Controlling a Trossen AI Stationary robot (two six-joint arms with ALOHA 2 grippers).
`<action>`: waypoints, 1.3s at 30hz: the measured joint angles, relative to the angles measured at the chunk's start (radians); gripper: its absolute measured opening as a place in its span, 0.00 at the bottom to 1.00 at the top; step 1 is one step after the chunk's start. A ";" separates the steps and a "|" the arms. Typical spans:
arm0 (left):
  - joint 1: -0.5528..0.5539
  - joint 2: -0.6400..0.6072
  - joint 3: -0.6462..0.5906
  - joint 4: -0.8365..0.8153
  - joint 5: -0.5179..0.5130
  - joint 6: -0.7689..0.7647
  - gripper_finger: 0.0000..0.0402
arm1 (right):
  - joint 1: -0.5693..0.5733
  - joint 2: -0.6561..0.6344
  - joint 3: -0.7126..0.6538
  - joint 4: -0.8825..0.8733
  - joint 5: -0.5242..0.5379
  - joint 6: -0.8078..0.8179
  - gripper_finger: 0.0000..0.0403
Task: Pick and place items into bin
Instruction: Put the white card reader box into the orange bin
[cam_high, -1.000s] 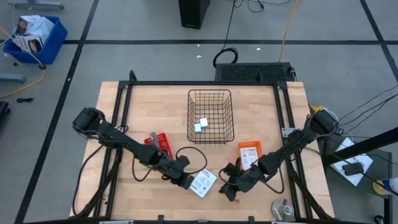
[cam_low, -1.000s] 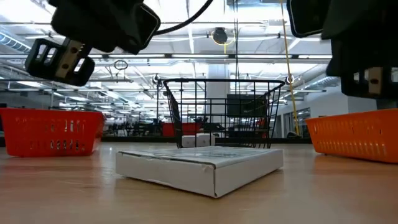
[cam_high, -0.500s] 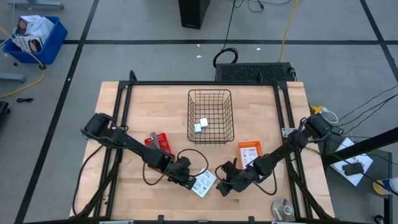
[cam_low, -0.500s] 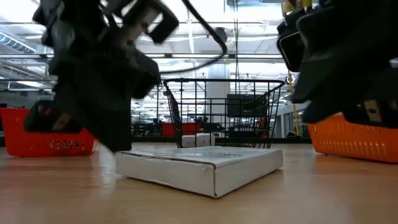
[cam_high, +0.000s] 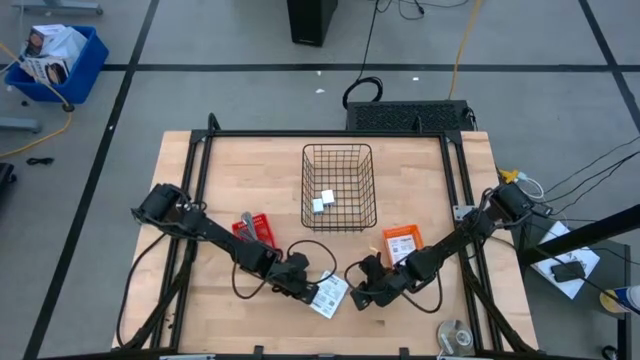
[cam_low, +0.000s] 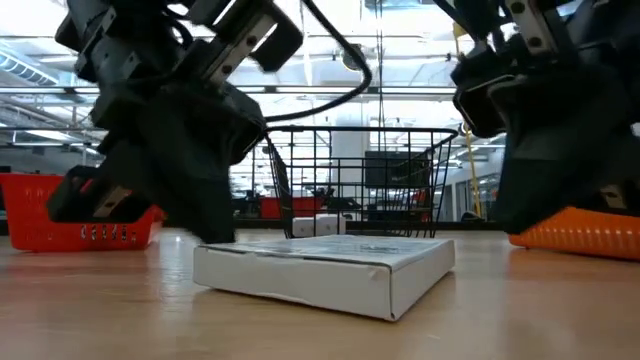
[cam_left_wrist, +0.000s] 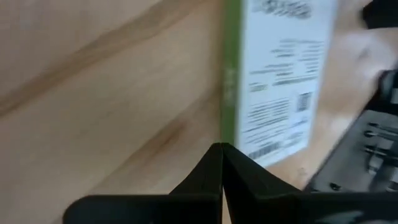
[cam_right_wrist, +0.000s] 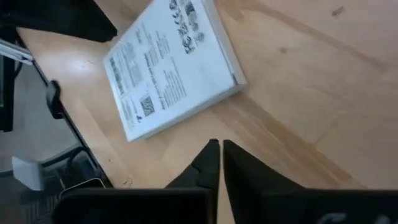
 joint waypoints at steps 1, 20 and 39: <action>0.002 0.000 0.000 0.017 0.000 0.000 0.01 | -0.006 0.000 0.000 0.008 0.000 -0.014 0.02; 0.014 -0.001 0.000 0.012 0.005 -0.008 0.01 | -0.030 0.226 0.316 -0.234 -0.088 -0.247 0.00; 0.030 0.033 -0.003 0.003 0.106 -0.017 0.01 | -0.062 0.231 0.315 -0.066 -0.011 -0.341 0.00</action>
